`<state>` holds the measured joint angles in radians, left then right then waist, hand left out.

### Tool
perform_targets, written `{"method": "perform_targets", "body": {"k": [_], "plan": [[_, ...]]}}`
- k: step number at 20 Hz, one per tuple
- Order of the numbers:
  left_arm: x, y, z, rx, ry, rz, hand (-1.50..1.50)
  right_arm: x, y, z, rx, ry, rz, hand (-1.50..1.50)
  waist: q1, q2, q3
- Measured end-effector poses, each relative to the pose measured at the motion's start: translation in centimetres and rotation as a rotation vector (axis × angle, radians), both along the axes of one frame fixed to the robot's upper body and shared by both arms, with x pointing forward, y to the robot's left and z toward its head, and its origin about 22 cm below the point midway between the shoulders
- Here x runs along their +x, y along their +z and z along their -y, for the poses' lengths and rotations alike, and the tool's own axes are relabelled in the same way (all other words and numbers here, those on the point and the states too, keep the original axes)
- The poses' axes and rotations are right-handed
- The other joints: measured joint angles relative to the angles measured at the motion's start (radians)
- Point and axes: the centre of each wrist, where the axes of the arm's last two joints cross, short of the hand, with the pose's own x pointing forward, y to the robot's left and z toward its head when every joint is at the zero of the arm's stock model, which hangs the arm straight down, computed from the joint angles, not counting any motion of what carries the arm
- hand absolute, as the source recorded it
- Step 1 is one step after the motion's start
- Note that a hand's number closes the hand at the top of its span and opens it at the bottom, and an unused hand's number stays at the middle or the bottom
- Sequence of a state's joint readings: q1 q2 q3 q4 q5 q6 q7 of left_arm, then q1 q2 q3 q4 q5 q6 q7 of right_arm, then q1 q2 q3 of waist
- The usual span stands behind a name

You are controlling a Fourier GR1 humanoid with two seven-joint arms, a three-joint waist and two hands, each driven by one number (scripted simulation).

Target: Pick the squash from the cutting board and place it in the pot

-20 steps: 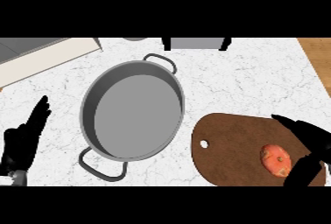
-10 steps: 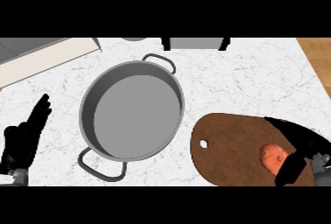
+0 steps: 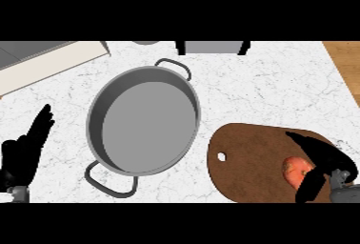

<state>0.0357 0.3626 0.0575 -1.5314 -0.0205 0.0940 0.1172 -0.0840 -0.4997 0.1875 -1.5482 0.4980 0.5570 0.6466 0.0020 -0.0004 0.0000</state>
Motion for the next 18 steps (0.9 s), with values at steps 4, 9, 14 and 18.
{"method": "perform_targets", "body": {"k": [4, 9, 14, 18], "plan": [[-0.3, 0.3, -0.3, 0.004, 0.004, -0.003, 0.00, 0.2, -0.6, 0.3, -0.003, 0.016, -0.020, 1.50, 0.000, 0.000, 0.000], [-0.4, 0.4, -0.7, 0.008, 0.002, -0.003, 0.00, 0.5, -0.7, 0.7, -0.013, 0.076, 0.019, 1.50, 0.000, -0.004, -0.006], [-0.6, 0.5, -0.2, 0.002, -0.001, 0.001, 0.00, 0.3, -0.8, 0.5, -0.008, 0.095, 0.037, 1.50, -0.001, -0.004, -0.005], [-0.4, 0.2, -0.1, 0.006, -0.007, -0.007, 0.00, 0.5, -1.0, -3.7, 0.009, 0.134, 0.077, 1.50, 0.004, -0.006, -0.008]]}}
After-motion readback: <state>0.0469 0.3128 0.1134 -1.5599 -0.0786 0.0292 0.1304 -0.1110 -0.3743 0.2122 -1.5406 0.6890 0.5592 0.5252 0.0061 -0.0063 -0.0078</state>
